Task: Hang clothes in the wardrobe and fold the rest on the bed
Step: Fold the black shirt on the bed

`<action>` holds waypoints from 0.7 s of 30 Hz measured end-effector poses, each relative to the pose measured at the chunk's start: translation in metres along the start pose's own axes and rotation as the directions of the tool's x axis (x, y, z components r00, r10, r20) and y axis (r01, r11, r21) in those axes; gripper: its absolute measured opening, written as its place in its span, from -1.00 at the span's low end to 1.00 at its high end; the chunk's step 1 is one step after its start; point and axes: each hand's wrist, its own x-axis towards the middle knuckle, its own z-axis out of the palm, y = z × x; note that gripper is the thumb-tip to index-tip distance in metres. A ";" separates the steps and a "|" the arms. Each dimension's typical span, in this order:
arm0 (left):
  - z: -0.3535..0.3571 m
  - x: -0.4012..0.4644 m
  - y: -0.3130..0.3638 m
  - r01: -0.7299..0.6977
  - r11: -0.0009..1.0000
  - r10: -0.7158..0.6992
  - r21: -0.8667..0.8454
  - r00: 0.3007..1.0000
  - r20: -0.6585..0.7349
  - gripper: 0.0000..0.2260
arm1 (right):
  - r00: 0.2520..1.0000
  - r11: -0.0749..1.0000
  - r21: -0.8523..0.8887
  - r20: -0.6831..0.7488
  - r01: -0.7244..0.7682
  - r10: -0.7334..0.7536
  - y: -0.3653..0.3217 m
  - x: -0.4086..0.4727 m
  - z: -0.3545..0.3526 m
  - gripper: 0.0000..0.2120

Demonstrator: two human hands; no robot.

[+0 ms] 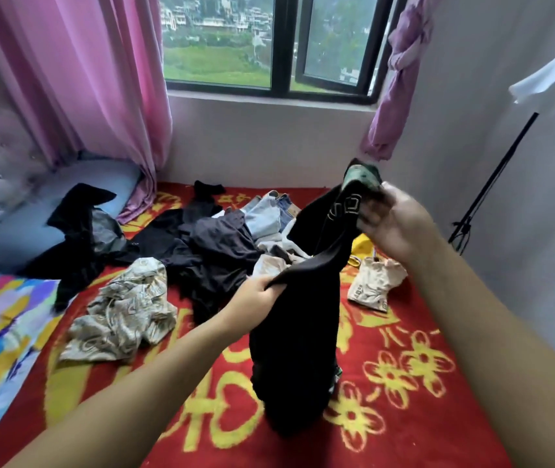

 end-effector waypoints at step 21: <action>-0.004 0.033 0.012 0.172 0.974 -0.204 -0.146 0.947 -0.246 -0.87 | 0.986 0.864 -0.492 0.166 0.106 -0.027 0.081 0.009 -0.070 -0.78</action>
